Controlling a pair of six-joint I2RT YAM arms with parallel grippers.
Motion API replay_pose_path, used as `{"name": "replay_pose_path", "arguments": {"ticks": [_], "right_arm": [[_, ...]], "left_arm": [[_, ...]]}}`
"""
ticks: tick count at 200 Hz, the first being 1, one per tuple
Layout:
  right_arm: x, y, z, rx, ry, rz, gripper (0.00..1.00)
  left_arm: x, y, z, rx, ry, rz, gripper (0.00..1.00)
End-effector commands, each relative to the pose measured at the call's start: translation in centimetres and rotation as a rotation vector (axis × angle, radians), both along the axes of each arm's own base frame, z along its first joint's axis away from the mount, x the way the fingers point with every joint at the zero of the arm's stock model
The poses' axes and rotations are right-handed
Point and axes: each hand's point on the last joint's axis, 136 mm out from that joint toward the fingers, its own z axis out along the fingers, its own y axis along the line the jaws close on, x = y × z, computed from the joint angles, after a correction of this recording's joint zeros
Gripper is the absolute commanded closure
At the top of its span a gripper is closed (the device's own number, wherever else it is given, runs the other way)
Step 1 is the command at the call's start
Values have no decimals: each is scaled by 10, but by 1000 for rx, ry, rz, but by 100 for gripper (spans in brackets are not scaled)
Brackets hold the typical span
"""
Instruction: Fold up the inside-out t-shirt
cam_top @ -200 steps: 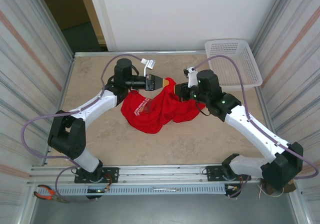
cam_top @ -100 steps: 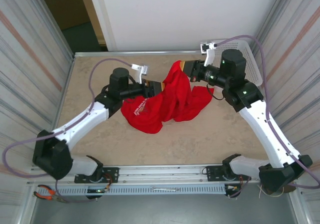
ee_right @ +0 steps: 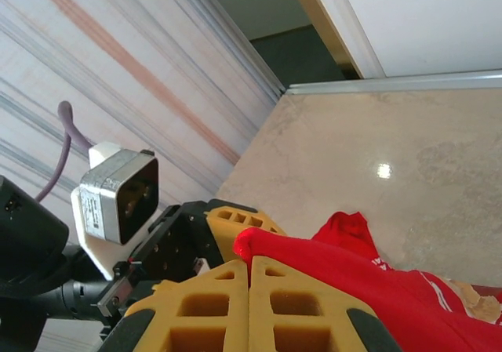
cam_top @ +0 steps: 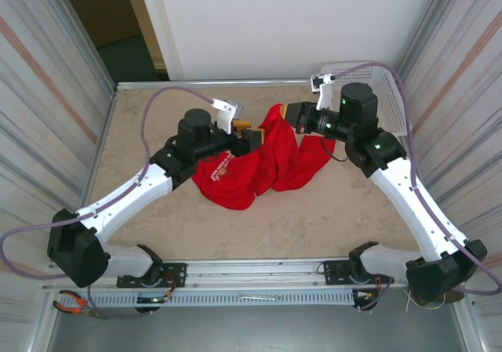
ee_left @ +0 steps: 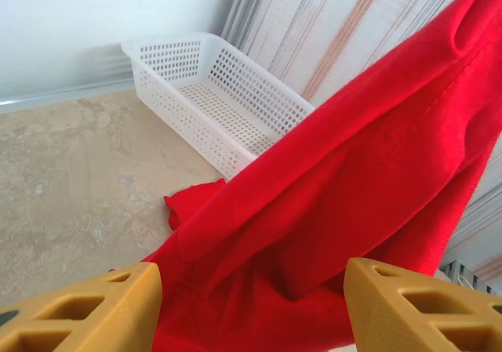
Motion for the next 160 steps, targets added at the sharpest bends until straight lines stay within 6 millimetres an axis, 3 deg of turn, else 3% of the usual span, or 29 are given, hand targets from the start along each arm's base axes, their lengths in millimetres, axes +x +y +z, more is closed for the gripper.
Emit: {"name": "replay_pose_path", "arguments": {"ticks": [1, 36, 101, 124, 145, 160], "right_arm": [[-5, 4, 5, 28, -12, 19, 100], [-3, 6, 1, 28, -8, 20, 100], [-8, 8, -1, 30, -8, 32, 100], [-10, 10, -4, 29, -3, 35, 100], [-6, 7, -8, 21, -4, 16, 100], [3, 1, -13, 10, 0, -16, 100]], "left_arm": [[0, -3, 26, -11, -112, 2, 37], [-14, -7, 40, -11, -179, -8, 40], [-2, -20, 45, -9, -188, -14, 52], [4, -27, 47, 1, -196, -28, 71], [1, -33, 49, 17, -195, -68, 100], [-5, -32, 51, 24, -180, -106, 100]]}}
